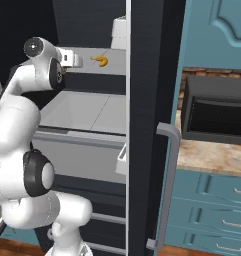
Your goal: Move the banana and tacos from the second highest shelf to the top shelf to make space. Then, place the pitcher from the counter on the cleared second highest shelf.
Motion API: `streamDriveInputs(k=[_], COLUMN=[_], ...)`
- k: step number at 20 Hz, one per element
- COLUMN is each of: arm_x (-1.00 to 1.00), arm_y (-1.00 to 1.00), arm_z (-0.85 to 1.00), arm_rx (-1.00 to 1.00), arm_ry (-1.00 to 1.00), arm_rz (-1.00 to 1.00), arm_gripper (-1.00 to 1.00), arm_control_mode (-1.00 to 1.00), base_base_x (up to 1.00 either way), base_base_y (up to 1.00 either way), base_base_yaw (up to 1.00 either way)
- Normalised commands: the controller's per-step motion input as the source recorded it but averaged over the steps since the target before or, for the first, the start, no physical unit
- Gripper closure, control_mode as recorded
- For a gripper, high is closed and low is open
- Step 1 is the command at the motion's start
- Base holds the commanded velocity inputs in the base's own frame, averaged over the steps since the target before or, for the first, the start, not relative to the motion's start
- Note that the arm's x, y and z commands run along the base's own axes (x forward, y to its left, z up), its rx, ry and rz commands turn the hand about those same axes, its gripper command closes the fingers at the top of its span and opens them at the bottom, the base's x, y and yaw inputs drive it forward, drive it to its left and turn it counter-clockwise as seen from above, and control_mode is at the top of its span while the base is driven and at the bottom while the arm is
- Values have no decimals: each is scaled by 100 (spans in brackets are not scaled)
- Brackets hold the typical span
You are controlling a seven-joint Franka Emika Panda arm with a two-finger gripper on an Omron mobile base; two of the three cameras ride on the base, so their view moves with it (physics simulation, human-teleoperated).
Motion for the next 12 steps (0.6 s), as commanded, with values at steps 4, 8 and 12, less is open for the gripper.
streamDriveInputs(k=[4,8,12], arm_x=[100,93,91], arm_y=[0,1,12], arm_z=[-24,-39,-37], arm_rx=[0,0,0], arm_ry=[12,6,3], arm_rz=[0,0,0], arm_gripper=[100,100,100], arm_control_mode=[-100,-100,-100], base_base_x=[0,0,0], base_base_y=[0,0,0], base_base_yaw=[0,0,0])
